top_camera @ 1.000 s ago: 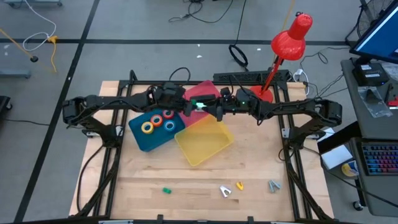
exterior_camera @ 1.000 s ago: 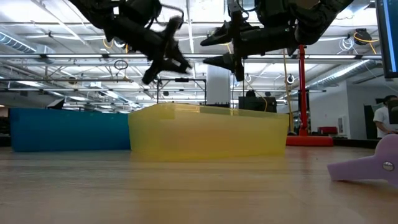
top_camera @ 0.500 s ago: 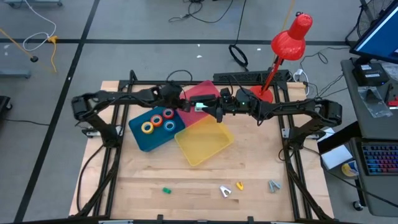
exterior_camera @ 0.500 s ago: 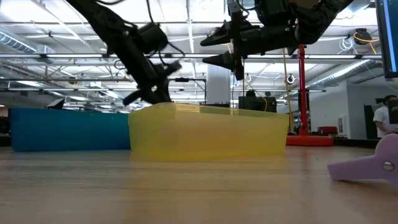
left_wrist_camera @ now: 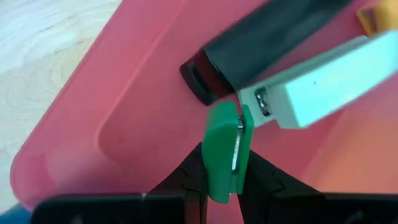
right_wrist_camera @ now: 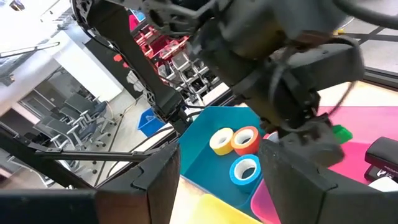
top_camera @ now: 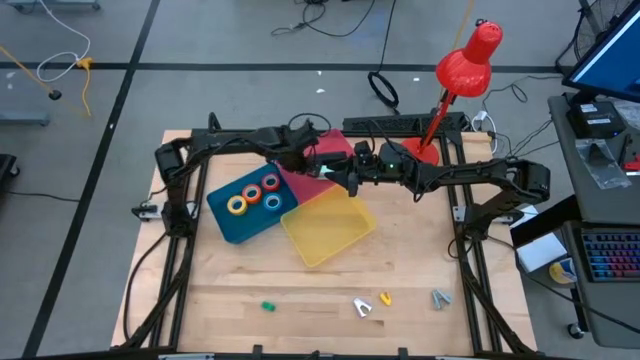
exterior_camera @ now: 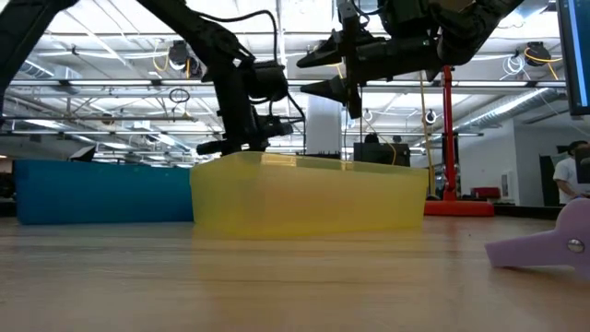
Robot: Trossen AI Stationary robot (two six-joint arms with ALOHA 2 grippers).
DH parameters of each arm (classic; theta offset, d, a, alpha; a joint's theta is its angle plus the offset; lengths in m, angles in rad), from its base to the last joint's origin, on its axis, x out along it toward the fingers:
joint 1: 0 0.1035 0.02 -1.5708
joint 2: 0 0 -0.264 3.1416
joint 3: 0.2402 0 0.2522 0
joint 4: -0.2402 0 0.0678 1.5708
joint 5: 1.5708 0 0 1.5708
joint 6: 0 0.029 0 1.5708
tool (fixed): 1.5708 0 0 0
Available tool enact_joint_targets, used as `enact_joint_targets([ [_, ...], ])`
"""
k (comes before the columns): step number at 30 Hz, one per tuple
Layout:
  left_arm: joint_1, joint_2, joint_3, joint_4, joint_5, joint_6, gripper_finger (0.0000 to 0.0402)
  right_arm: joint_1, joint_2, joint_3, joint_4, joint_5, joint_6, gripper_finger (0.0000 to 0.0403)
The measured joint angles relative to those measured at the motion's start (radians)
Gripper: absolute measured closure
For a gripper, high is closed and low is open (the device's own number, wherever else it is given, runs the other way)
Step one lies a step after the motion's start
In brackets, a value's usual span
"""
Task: Pick and place Stapler, Stapler remover, tape
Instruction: Put the right green stapler into the pink bin, then put the yellow stapler into the pink bin
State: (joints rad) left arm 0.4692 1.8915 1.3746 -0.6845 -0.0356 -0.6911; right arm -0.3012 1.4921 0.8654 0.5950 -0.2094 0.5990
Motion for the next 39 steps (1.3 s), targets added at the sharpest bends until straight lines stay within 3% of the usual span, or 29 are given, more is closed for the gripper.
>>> enact_joint_targets([
  [15,0.032,0.082,0.032,-0.045,0.068,-0.047,0.034,0.0,-0.001,0.001,0.023,-0.001,-0.013,0.0195],
  [28,0.046,0.073,0.031,-0.045,0.081,-0.01,0.0202,0.0,-0.001,0.001,0.024,-0.022,-0.013,0.0195],
  [31,0.065,0.041,0.031,-0.044,0.136,-0.01,0.0179,-0.002,-0.013,0.001,0.022,-0.132,-0.021,0.0195],
  [34,0.075,-0.017,0.031,-0.046,0.146,0.002,0.0165,-0.002,-0.037,0.003,-0.017,-0.331,-0.053,0.0195],
  [39,0.043,-0.149,0.031,-0.044,0.086,0.047,0.0159,0.018,-0.106,0.002,-0.309,-0.628,-0.071,0.0195],
])
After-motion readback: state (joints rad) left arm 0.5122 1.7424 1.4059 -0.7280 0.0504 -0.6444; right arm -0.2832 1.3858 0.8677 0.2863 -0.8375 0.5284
